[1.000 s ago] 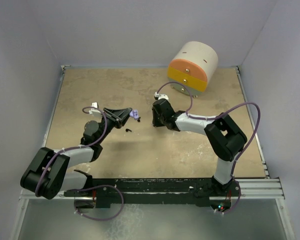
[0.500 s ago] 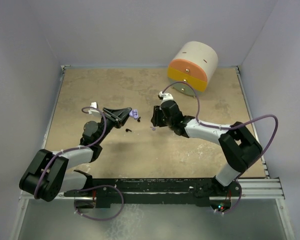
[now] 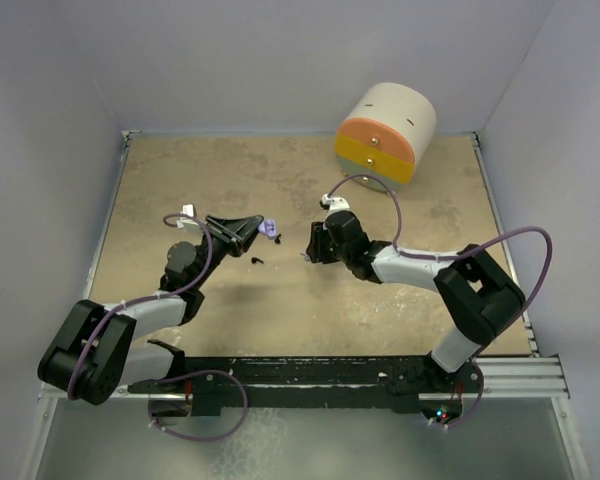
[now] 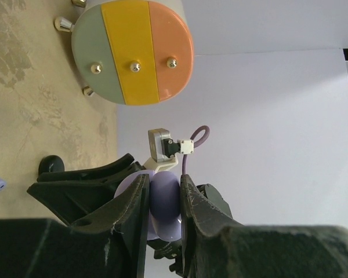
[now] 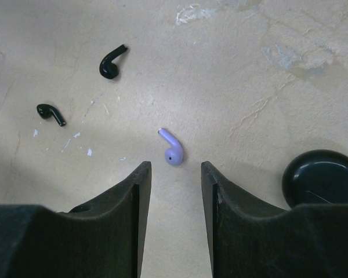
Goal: Insert the wireless bluetooth earbuds into the charging case
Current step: Pick up the earbud from the center of the board.
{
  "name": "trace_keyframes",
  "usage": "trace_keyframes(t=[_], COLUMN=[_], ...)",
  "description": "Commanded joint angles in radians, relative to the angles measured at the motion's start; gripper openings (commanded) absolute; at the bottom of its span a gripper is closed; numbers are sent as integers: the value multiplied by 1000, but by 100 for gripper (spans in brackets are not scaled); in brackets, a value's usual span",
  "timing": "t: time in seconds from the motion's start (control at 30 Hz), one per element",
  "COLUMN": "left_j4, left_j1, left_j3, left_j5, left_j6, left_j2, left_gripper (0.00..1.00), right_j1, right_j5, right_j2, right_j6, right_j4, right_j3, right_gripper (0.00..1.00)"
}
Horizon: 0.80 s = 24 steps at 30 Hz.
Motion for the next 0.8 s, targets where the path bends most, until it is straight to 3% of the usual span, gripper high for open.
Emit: trace_keyframes(t=[0.0,0.77], left_j4=[39,30], left_j1=[3,4], left_j3=[11,-2], left_j5=[8,9], left_j6=[8,9], left_j2=[-24,-34], left_gripper=[0,0], right_j1=[3,34], right_j5=[-21,5], right_j2=[28,129], right_j6=[-13,-26], right_j4=[60,87], right_j3=[8,45], right_gripper=[42,40])
